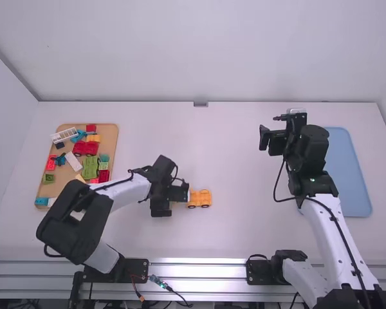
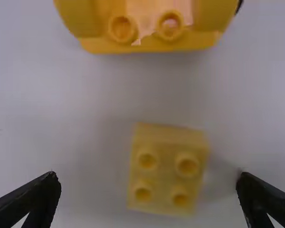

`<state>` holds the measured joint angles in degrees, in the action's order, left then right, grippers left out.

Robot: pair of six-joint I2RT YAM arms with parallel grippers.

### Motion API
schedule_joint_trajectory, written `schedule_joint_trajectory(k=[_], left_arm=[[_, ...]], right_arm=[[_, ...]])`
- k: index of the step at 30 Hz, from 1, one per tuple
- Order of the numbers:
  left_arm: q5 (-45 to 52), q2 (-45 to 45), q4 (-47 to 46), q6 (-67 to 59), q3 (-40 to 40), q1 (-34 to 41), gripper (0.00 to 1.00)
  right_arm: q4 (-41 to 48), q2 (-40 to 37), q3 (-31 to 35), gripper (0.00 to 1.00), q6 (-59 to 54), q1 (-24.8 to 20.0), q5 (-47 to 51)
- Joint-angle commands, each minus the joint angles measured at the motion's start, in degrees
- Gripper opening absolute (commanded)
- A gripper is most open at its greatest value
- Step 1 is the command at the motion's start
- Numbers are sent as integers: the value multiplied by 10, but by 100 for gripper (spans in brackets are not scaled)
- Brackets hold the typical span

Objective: Assemble lego blocks to make yellow taxi

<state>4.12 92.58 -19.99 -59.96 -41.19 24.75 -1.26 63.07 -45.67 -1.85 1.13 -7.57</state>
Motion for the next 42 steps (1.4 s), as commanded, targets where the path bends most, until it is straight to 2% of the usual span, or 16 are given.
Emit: schedule_joint_trajectory(k=[1,4,7,11,14,18,20,22,27,33,37,42], left_arm=[[-28,-22,5,10,3,-4,99],[-5,-53,-3,4,-5,-4,99],[43,-118,-23,-22,-10,-4,99],[94,-217,-31,-23,0,-25,99],[180,-268,-31,-54,27,-51,99],[268,-279,-10,-102,74,-102,99],[308,-273,15,-101,94,-131,99],[392,-255,63,-103,125,-175,99],[504,-198,122,-178,170,-226,99],[515,-105,219,-143,184,-219,99],[520,-24,278,-136,184,-222,99],[520,55,301,-138,169,-217,99]], right_arm=[[3,-6,-9,99,-1,0,-1],[7,-6,-9,99,-3,0,-2],[30,-6,-9,99,-84,0,-68],[90,-5,-8,99,-231,2,-225],[128,-1,2,99,-336,0,-338],[113,20,40,99,-409,0,-437],[94,39,61,99,-433,0,-471],[45,82,98,99,-461,7,-507],[-47,181,146,99,-465,42,-507],[-160,270,169,99,-465,83,-522],[-167,295,168,99,-463,104,-489],[-139,303,169,98,-488,130,-477]])
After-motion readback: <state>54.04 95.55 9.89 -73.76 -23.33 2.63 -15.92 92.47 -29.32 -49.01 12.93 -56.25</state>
